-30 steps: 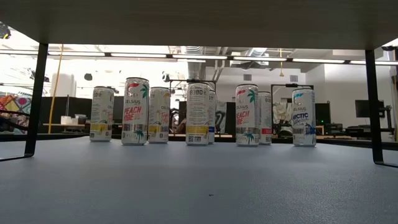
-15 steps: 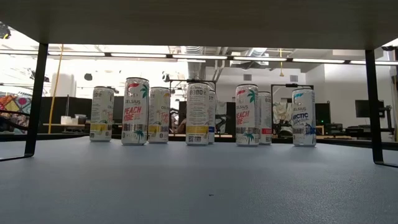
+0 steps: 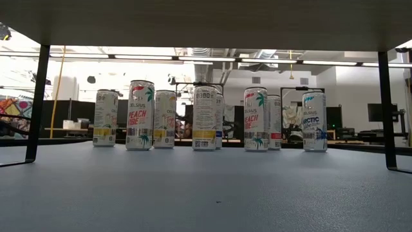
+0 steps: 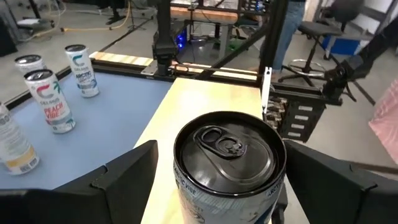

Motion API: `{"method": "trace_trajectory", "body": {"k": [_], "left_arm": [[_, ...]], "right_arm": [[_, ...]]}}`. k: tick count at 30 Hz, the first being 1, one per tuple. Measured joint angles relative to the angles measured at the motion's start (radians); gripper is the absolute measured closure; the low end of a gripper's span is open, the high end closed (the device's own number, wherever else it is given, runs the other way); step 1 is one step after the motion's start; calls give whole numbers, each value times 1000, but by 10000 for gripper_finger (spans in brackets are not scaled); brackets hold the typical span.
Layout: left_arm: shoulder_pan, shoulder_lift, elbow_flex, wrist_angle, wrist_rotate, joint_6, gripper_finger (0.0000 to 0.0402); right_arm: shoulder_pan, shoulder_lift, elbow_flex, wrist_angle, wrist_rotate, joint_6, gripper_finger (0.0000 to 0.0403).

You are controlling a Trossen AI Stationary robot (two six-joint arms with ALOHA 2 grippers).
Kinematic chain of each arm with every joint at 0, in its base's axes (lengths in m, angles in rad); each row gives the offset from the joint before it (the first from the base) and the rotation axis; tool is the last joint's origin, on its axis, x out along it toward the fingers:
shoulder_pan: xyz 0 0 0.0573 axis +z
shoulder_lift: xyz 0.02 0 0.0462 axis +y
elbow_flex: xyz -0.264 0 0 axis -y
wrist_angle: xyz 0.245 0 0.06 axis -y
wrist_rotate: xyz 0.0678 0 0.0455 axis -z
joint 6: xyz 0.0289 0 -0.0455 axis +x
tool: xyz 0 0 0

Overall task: Place canned beverage on shelf
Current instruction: Put the bottom right white blue soda can on the shelf

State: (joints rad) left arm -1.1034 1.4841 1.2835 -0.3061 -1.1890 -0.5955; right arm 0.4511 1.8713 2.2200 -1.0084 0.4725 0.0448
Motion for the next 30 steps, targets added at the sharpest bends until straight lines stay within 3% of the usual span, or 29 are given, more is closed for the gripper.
{"method": "trace_trajectory", "body": {"k": [7,17,24,30], "left_arm": [[0,0,0,2,-13,-34,79],[0,0,0,36,-12,72,79],[-4,0,0,36,-20,80,79],[-4,0,0,35,-47,79,79]], "right_arm": [[0,0,0,0,0,0,117],[0,0,0,10,-12,0,117],[9,35,0,127,-32,-24,117],[34,151,0,281,2,-13,117]]}}
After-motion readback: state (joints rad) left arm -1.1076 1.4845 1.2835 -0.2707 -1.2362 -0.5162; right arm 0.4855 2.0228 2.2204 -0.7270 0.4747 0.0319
